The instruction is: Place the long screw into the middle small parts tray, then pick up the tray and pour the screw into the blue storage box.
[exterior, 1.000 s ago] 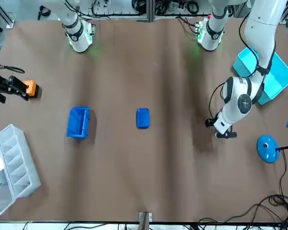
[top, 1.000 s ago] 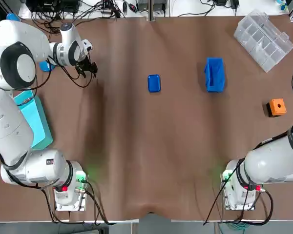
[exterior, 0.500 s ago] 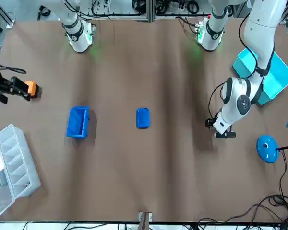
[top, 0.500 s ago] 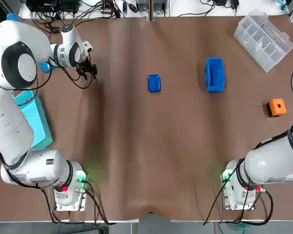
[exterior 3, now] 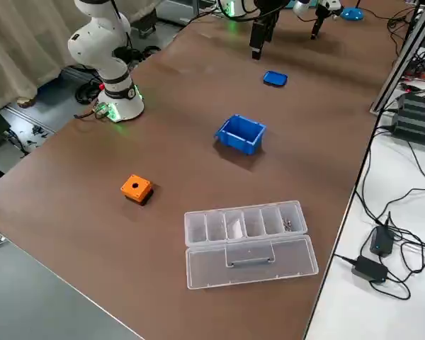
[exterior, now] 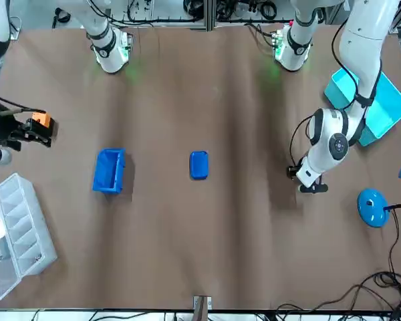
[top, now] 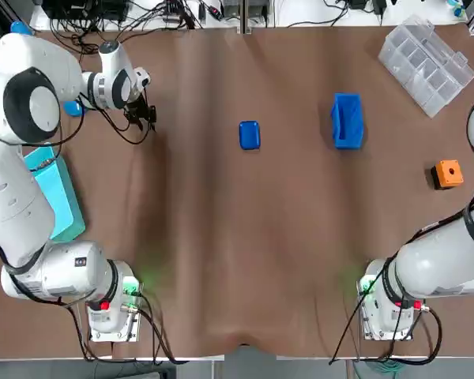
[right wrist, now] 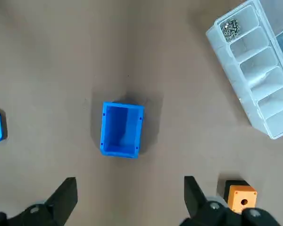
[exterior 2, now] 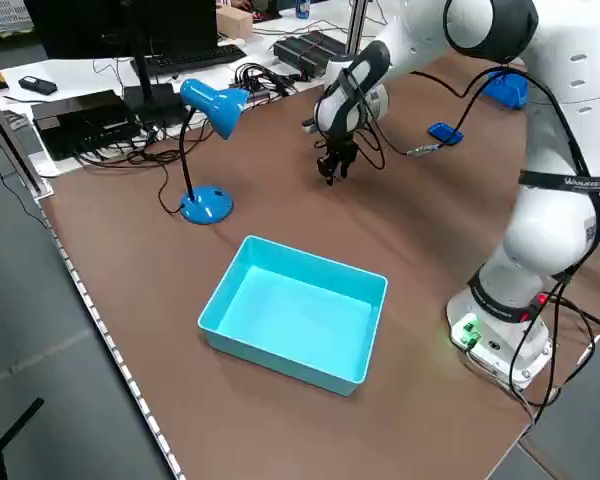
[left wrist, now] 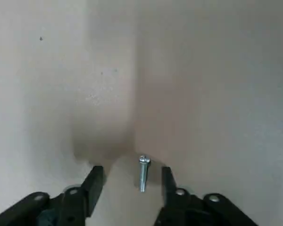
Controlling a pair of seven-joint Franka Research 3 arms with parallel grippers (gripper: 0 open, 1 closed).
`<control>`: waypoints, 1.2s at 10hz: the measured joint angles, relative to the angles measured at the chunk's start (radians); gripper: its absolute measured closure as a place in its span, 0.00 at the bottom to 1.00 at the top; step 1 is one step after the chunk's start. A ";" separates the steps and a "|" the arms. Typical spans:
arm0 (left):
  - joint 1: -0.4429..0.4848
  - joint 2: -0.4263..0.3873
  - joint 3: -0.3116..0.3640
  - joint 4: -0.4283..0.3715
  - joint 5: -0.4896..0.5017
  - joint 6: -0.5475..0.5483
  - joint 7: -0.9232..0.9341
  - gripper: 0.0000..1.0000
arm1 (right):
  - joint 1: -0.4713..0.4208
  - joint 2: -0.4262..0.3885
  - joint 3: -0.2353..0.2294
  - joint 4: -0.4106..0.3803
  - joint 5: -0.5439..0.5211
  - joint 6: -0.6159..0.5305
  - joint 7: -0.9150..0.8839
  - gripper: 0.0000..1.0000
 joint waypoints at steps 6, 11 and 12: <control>0.001 -0.001 0.003 0.005 0.004 0.000 0.000 0.81 | -0.033 -0.004 -0.011 0.007 -0.006 0.021 0.000 0.00; -0.001 -0.001 0.001 0.005 0.004 0.001 0.000 0.91 | -0.021 -0.021 -0.048 0.032 -0.005 0.020 0.001 0.00; -0.002 -0.001 0.000 0.005 0.004 0.002 0.000 0.92 | -0.021 -0.022 -0.051 0.032 -0.005 0.019 0.001 0.00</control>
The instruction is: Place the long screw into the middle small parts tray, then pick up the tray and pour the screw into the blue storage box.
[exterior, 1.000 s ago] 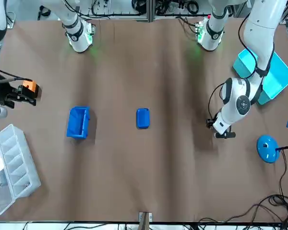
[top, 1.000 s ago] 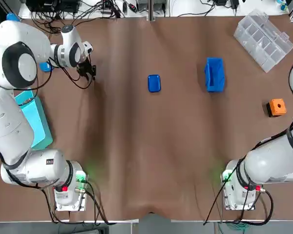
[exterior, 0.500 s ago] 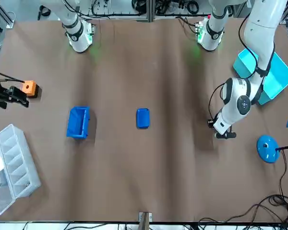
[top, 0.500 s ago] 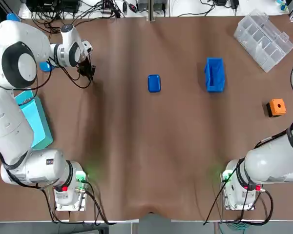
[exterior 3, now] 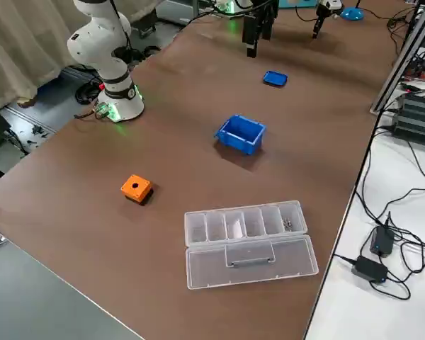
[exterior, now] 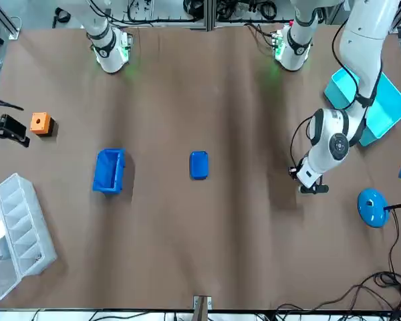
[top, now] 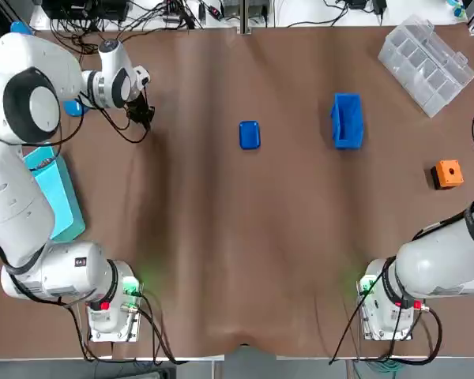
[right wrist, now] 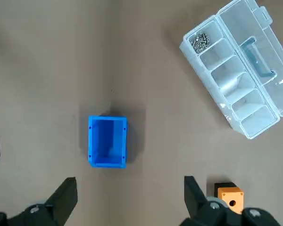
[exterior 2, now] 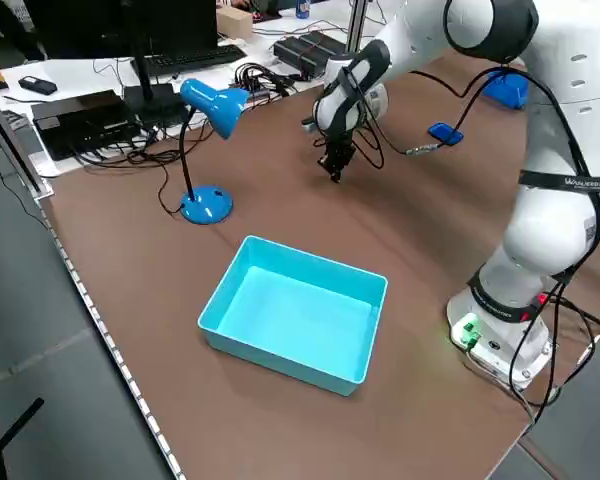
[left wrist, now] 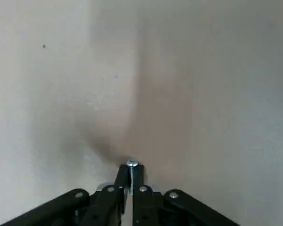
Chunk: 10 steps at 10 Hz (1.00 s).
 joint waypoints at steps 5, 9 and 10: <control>-0.017 -0.021 -0.005 0.019 0.000 0.002 -0.012 0.93 | 0.000 0.000 -0.001 0.000 0.000 0.000 0.000 0.00; -0.130 -0.053 -0.011 0.074 0.000 0.001 -0.144 0.93 | -0.011 0.000 -0.015 0.000 0.000 -0.008 0.001 0.00; -0.172 -0.054 -0.013 0.093 0.000 0.001 -0.192 0.93 | -0.017 0.000 -0.019 0.000 0.000 -0.010 0.000 0.00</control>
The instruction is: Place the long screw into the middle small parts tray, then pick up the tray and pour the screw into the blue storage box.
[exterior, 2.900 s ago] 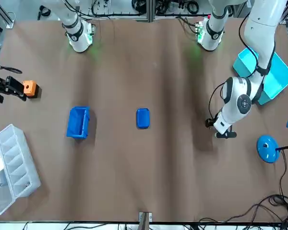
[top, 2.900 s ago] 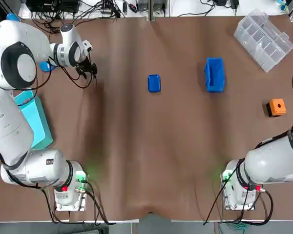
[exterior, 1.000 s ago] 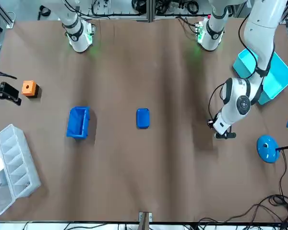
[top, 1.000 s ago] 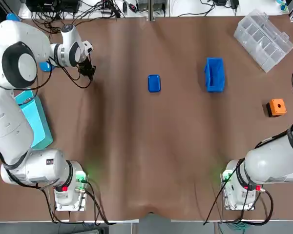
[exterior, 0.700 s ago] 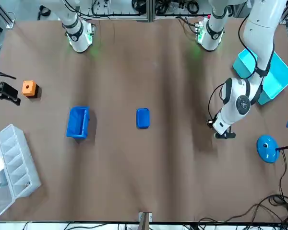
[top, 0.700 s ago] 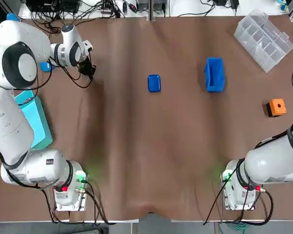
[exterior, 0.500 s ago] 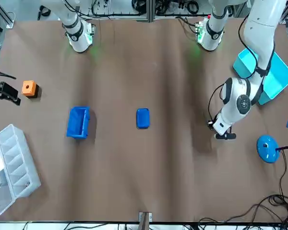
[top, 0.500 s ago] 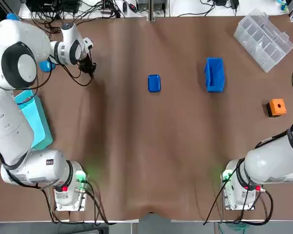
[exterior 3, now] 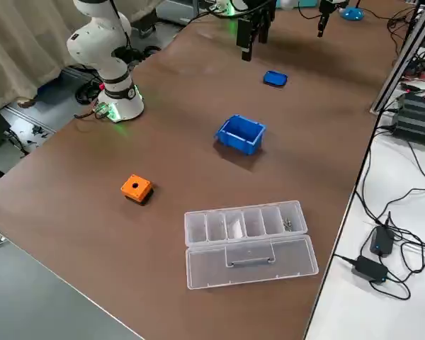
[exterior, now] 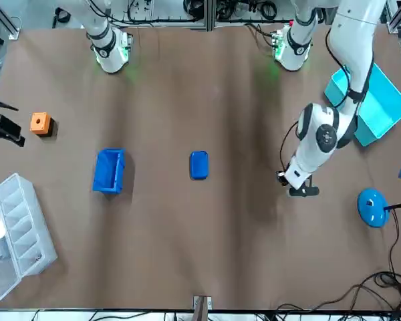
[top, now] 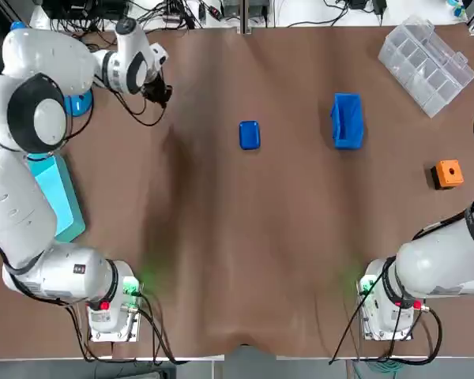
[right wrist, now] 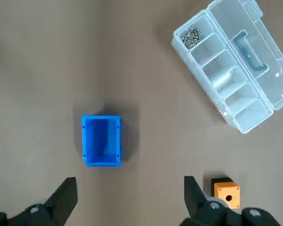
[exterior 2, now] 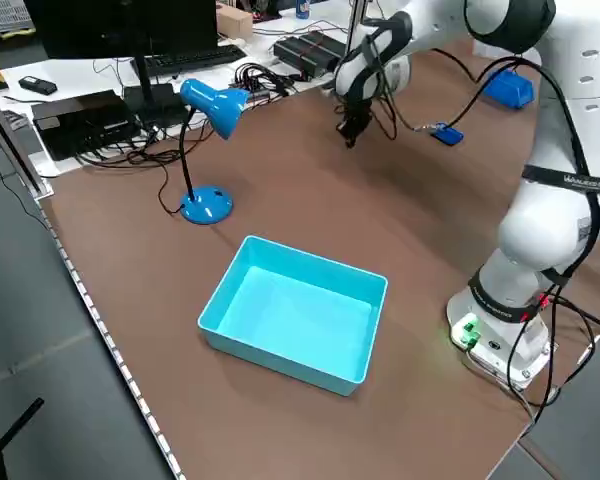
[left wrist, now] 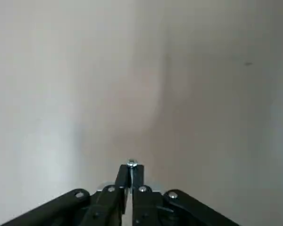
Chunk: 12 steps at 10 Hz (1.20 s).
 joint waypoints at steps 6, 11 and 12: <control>-0.241 0.046 -0.002 0.209 0.000 -0.091 -0.337 0.93 | -0.021 -0.010 -0.003 0.000 0.000 -0.023 0.000 0.00; -0.416 0.215 -0.002 0.414 0.000 -0.108 -0.521 0.93 | -0.023 -0.010 0.003 0.000 0.000 -0.060 0.000 0.00; -0.446 0.245 -0.001 0.436 0.000 -0.108 -0.543 0.93 | -0.022 -0.010 0.006 0.000 0.000 -0.061 0.000 0.00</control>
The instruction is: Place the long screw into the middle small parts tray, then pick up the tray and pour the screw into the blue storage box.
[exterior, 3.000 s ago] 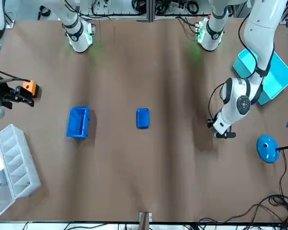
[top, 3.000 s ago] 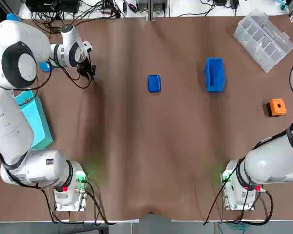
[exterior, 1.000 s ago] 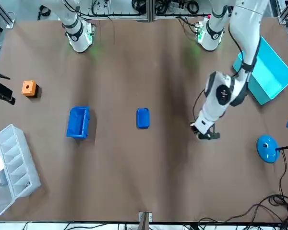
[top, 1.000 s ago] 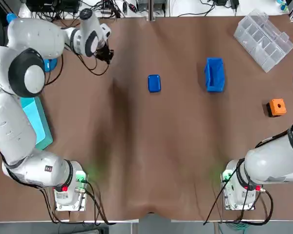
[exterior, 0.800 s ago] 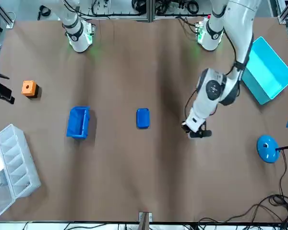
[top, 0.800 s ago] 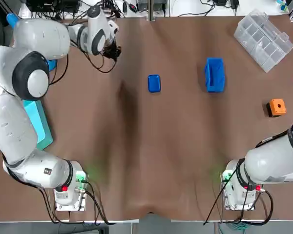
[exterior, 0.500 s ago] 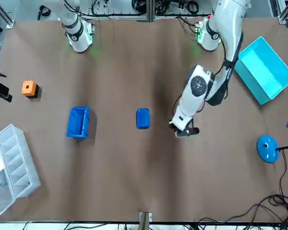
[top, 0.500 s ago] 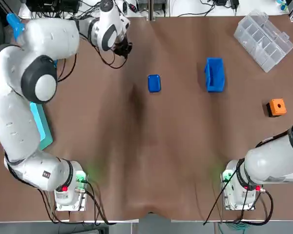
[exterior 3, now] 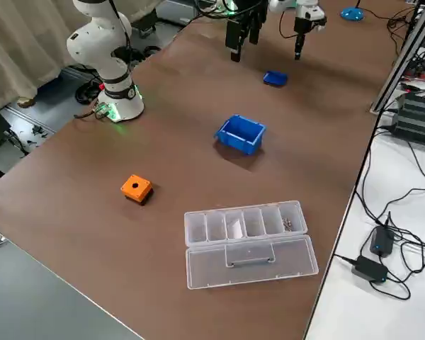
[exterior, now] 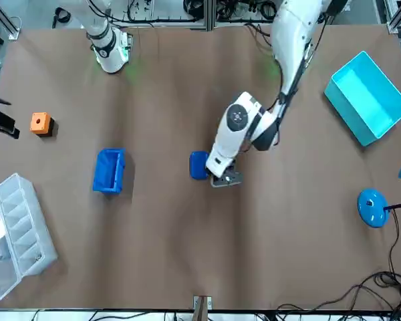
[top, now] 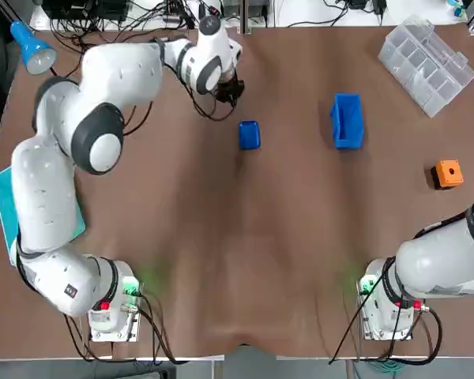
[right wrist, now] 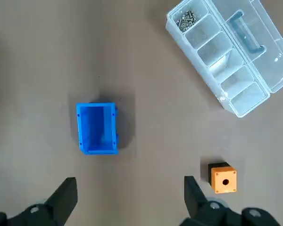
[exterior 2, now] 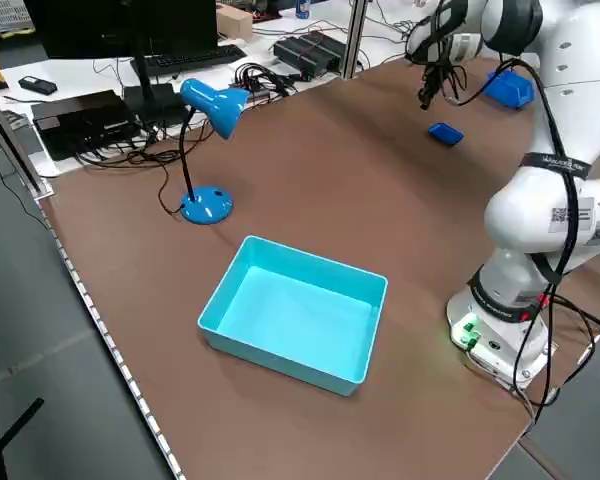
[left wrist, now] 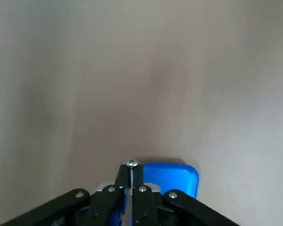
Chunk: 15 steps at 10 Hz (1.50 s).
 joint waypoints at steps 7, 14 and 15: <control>-0.075 0.110 0.004 0.075 0.000 -0.004 -0.041 0.93 | 0.015 0.001 0.010 -0.002 0.001 0.002 0.000 0.00; -0.092 0.130 0.011 0.091 0.000 -0.004 -0.056 0.34 | 0.012 0.002 0.008 -0.011 0.001 0.002 0.000 0.00; -0.088 0.122 0.014 0.097 0.000 -0.004 -0.056 0.21 | 0.013 0.003 0.009 -0.014 0.012 0.002 0.000 0.00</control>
